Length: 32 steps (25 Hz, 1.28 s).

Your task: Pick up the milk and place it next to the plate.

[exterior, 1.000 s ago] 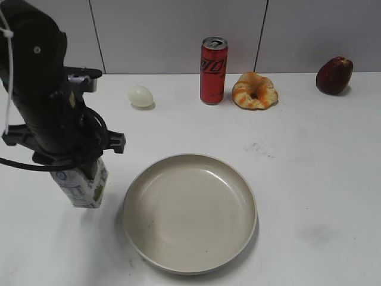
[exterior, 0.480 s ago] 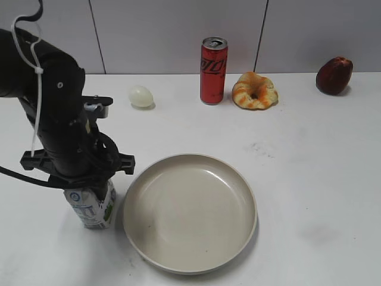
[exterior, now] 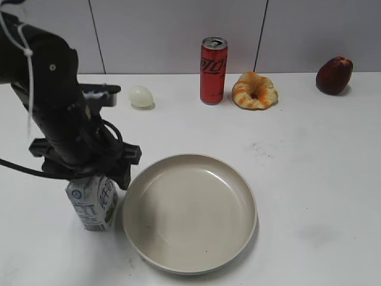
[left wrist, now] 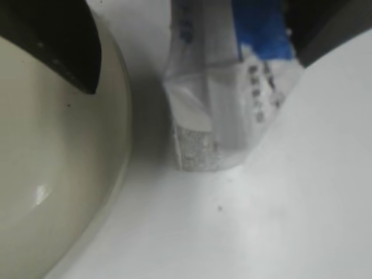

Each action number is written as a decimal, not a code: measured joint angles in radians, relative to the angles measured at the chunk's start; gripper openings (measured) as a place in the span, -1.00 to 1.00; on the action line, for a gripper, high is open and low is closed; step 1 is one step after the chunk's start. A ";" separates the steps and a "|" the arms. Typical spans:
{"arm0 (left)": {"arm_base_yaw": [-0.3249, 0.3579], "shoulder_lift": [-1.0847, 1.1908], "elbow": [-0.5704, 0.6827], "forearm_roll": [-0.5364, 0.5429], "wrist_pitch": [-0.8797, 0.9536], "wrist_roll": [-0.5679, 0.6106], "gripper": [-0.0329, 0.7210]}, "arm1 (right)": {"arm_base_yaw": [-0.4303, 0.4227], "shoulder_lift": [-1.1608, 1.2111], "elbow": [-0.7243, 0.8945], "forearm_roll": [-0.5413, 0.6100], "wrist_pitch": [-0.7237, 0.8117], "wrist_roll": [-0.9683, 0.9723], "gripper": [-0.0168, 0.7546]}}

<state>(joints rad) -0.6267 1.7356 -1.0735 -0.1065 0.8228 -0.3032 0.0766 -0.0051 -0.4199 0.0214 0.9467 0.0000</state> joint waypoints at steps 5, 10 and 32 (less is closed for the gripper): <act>0.075 -0.139 -0.054 0.018 0.007 0.094 0.71 | 0.000 0.000 0.000 0.000 0.000 0.000 0.57; 0.286 -0.197 -0.102 0.021 0.133 0.309 0.53 | 0.000 0.000 0.000 0.000 0.000 0.000 0.57; 0.607 -0.610 0.157 -0.001 0.387 0.517 0.51 | 0.000 0.000 0.000 0.000 0.000 0.000 0.57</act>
<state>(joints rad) -0.0201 1.1256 -0.9163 -0.1072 1.2096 0.2138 0.0766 -0.0051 -0.4199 0.0214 0.9467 0.0000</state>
